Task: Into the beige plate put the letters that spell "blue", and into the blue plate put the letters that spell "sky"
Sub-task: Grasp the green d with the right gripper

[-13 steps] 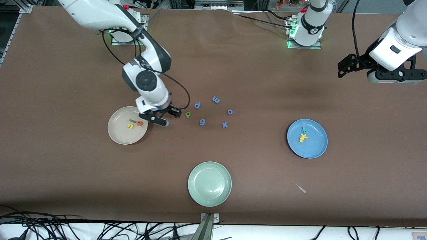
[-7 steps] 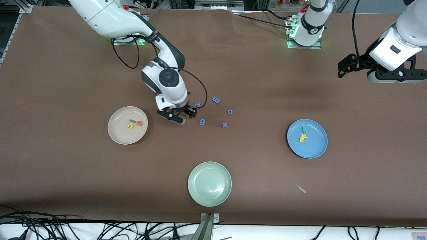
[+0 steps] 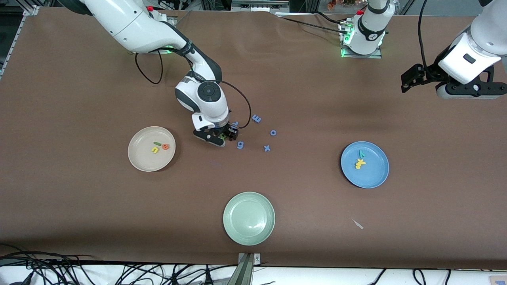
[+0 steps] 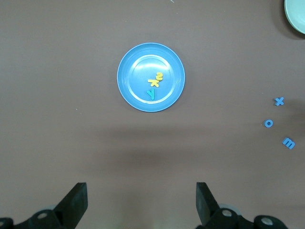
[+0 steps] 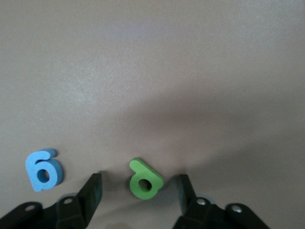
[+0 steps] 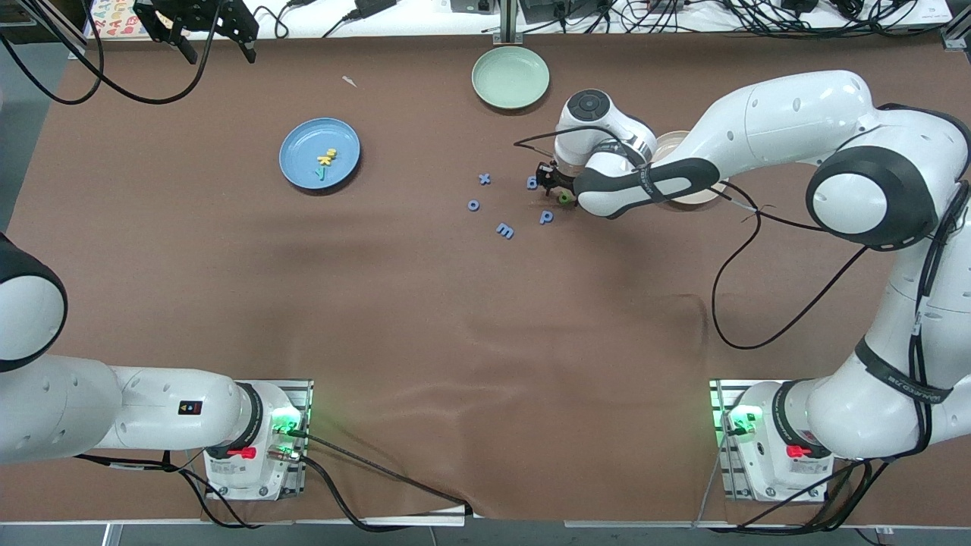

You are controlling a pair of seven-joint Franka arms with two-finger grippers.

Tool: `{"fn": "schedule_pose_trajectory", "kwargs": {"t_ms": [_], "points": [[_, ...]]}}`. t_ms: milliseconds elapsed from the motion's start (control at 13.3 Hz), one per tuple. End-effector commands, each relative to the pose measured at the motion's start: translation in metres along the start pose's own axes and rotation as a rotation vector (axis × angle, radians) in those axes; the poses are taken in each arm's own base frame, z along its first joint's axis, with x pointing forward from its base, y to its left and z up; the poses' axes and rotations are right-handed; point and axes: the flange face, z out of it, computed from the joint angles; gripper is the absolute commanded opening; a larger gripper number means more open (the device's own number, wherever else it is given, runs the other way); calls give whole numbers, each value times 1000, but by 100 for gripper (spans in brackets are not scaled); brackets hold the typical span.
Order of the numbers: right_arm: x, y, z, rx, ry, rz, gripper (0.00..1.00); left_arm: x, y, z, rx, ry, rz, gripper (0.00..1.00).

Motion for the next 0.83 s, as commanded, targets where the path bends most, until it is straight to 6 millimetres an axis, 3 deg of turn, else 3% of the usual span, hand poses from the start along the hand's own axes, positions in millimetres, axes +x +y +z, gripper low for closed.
{"fn": "schedule_pose_trajectory", "kwargs": {"t_ms": [0, 151, 377, 453, 603, 754], "points": [[-2, -4, 3, 4, 13, 1, 64, 0, -3, -6, 21, -3, 17, 100], [-3, -4, 3, 2, 12, 1, 44, 0, -3, -6, 21, -3, 16, 100], [-3, -4, 3, 1, 12, -1, 7, 0, -1, -6, 21, -3, 19, 100], [-3, -3, 3, -1, 12, -2, 2, 0, -1, -6, 19, -3, 19, 100], [3, -5, -6, 3, 26, -26, 1, -1, -3, -6, 21, -5, 16, 100], [31, 10, -31, -66, 43, -127, 1, -1, -2, -6, 22, -9, 17, 100]]}}
